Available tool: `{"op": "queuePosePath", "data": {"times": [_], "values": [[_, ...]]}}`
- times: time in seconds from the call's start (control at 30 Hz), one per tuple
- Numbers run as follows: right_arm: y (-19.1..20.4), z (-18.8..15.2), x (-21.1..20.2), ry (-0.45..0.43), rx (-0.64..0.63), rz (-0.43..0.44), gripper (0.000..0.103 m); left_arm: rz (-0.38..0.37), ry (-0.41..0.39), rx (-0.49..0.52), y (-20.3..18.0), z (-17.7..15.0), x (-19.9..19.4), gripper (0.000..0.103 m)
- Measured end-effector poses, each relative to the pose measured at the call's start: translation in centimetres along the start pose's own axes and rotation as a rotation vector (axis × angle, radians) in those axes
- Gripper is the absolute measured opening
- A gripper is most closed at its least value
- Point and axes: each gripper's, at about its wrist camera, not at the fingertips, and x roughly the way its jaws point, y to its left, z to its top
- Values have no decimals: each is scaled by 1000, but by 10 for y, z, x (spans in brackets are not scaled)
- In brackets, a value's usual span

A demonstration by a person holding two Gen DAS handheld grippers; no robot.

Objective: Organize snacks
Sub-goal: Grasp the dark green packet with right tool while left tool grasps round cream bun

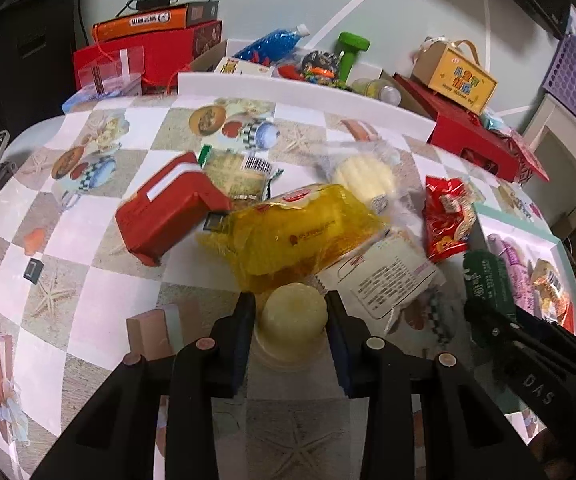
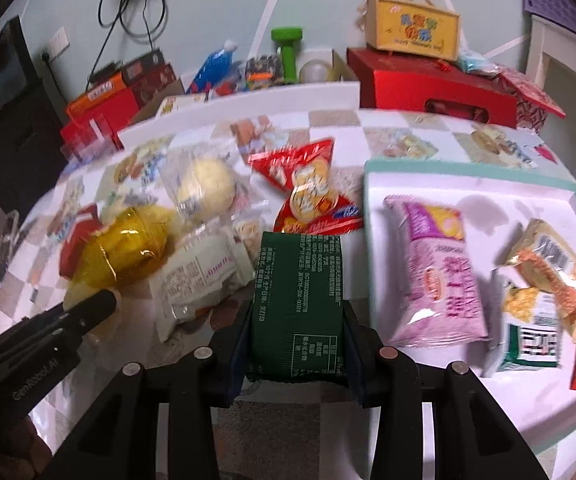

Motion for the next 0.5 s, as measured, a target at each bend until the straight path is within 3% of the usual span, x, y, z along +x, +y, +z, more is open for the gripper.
{"op": "queuePosePath", "data": {"times": [0.17, 0.5], "values": [[-2, 6, -17, -48, 10, 4, 43, -24, -48, 14, -7, 5, -17, 36], [-1, 3, -14, -34, 4, 14, 43, -48, -71, 31, -17, 8, -26, 36]]}}
